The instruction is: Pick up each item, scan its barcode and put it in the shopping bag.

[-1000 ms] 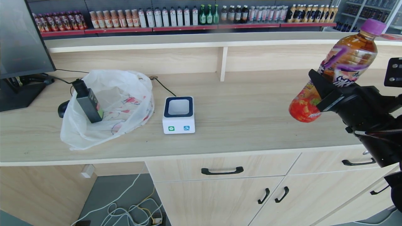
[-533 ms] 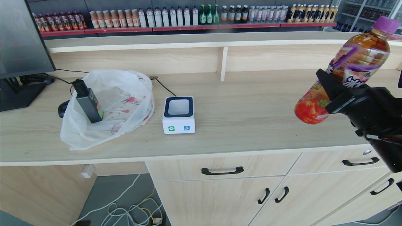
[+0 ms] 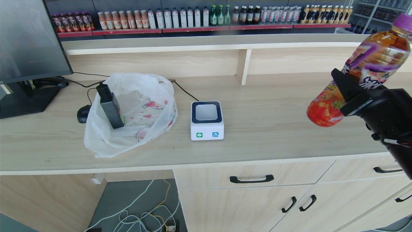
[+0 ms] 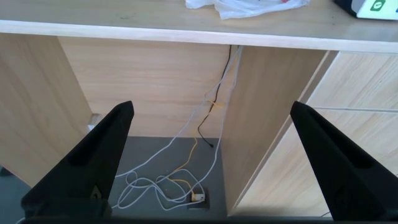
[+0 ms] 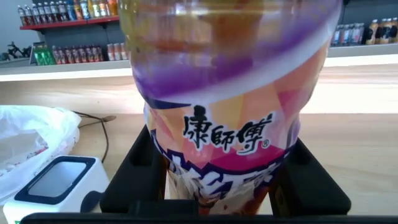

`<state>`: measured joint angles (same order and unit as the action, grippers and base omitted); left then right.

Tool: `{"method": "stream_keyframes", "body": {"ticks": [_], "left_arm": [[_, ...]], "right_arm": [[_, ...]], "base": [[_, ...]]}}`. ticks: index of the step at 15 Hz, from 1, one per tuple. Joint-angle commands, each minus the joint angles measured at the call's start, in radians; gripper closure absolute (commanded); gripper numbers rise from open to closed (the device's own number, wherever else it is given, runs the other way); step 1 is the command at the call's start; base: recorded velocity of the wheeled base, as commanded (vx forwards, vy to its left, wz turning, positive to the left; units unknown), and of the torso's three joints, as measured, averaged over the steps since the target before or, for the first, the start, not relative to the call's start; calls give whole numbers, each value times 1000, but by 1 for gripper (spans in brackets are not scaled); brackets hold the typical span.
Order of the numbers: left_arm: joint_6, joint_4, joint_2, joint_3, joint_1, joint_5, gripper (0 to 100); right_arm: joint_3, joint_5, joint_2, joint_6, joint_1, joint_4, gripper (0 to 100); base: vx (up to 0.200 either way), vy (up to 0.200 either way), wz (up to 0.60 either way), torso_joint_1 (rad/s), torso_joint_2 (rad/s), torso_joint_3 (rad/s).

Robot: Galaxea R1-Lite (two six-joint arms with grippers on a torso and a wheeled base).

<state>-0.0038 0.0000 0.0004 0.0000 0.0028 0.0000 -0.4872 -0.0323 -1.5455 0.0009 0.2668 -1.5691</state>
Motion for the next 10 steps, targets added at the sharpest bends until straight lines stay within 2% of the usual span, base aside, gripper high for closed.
{"method": "stream_keyframes", "body": {"ticks": [1,5,6,10], "left_arm": [[-1,0,0,0,0,0,0],[1,0,0,0,0,0,0],[13,0,0,0,-1,-2,0],[13,0,0,0,0,-2,0]], "right_arm": [[-1,0,4,1,0,-2,100],[4,0,13,1,2,-2,100],[9,0,15,1,0,-2,100],[47,0,16,8,2,-2,100]], "base": [[0,200,0,2,-2,12],[0,200,0,2,5,0],[0,200,0,2,2,2],[0,0,0,0,0,0]]}}
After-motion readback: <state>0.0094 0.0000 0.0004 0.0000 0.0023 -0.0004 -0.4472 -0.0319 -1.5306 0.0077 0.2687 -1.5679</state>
